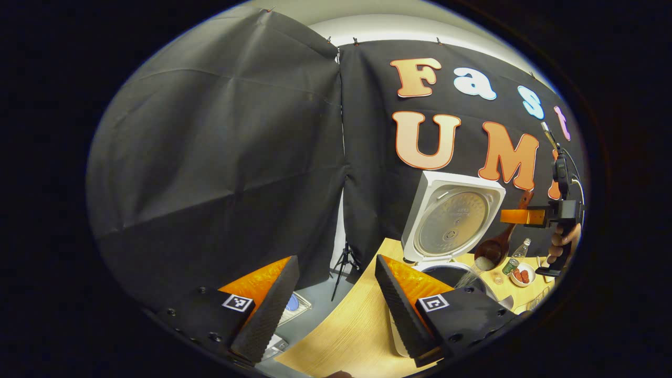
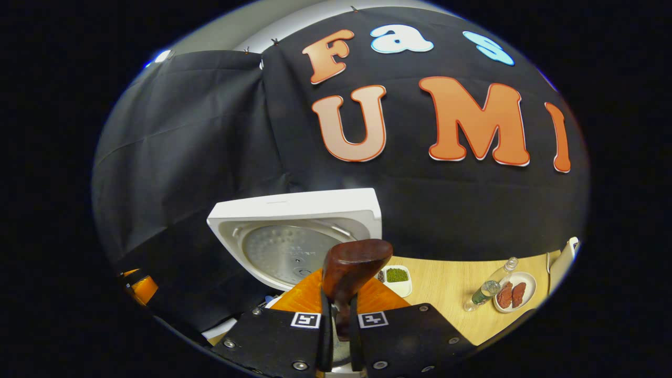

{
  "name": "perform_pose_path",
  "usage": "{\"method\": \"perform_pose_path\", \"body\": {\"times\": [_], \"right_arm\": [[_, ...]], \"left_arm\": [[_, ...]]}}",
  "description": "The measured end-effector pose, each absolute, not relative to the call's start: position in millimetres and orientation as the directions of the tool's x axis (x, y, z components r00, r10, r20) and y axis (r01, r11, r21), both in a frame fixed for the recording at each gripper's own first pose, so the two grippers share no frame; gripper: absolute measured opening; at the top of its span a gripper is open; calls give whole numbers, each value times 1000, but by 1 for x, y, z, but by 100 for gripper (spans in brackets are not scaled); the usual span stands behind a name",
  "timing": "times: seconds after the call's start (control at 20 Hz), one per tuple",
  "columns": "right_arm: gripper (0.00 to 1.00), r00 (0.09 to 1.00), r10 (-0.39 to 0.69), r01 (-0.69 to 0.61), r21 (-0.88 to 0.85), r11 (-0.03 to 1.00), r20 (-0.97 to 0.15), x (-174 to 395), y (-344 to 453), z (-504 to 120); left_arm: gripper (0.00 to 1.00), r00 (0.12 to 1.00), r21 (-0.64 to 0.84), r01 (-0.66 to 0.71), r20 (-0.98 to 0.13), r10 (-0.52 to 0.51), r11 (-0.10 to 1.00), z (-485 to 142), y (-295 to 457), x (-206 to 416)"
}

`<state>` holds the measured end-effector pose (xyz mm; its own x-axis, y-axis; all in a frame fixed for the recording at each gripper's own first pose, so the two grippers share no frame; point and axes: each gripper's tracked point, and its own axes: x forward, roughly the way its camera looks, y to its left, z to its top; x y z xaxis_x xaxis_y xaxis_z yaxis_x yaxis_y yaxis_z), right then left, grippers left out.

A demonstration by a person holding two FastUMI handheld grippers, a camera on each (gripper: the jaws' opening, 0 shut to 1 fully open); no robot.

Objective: Close the left gripper, press the button to open the rice cooker; take a wooden spoon from the chopstick holder with the right hand, scoop a spoonful of rice and pour it into the rice cooker, then put the wooden spoon back into the chopstick holder.

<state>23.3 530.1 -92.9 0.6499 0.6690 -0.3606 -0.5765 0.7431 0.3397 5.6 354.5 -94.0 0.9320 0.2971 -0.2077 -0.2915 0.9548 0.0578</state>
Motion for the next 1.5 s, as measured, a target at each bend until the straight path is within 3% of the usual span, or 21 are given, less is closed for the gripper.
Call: {"method": "perform_pose_path", "body": {"times": [0.4, 0.6, 1.05, 1.1, 1.15, 1.5], "right_arm": [[12, 667, 726, -731, 40, 681, -168, 0, 537, -13], [12, 642, 758, -764, -14, 645, -119, -17, 538, 0], [12, 646, 752, -674, 363, 643, -132, 20, 494, -32], [7, 657, 741, -649, 394, 651, -141, 23, 483, -35], [12, 668, 729, -622, 425, 658, -152, 26, 470, -39], [12, 748, 604, -419, 510, 751, -274, 37, 358, -88]], "left_arm": [[99, 934, 73, -281, -207, 290, 957, -91, 348, 0], [100, 930, 97, -296, -197, 310, 950, -87, 341, -4], [99, 927, 101, -318, -175, 332, 943, -76, 289, -16], [99, 930, 101, -313, -171, 326, 944, -75, 281, -15], [99, 933, 100, -305, -170, 318, 947, -73, 272, -14], [99, 953, 113, -217, -192, 235, 970, -78, 203, 7]]}}
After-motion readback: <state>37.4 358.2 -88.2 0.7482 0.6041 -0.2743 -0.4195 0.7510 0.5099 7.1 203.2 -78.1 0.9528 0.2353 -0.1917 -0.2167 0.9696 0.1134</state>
